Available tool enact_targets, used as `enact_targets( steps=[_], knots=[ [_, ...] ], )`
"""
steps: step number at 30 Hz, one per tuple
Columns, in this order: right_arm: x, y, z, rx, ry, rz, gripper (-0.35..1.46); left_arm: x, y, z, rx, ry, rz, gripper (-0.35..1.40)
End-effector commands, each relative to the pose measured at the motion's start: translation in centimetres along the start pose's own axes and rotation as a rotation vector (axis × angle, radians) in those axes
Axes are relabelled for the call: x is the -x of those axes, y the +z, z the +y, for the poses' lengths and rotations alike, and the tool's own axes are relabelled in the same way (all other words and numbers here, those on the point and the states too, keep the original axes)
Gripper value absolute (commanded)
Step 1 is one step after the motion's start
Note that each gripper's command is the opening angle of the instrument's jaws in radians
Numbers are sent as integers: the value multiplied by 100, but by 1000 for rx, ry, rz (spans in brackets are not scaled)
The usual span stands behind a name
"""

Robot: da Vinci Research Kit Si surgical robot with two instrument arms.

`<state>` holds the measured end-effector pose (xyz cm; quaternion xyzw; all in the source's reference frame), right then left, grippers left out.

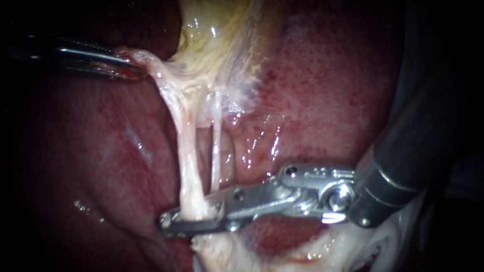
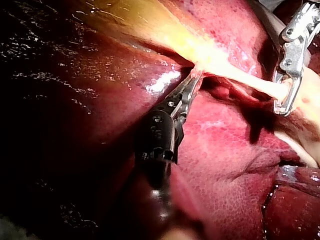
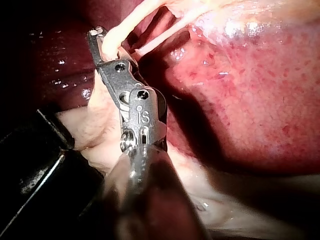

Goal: Clipping first clip left tube

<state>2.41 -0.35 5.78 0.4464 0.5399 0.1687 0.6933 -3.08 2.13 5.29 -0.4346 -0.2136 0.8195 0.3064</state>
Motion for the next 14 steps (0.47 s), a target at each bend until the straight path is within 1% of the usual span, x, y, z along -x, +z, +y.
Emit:
enact_targets(
  steps=[1,14],
  knots=[
    [1,-1,1,-3,-2,-1,-35,0,0,0,0,0,0,-35],
    [4,-2,4,-4,8,-2,-35,-1,2,-1,-1,0,0,-35]
  ],
)
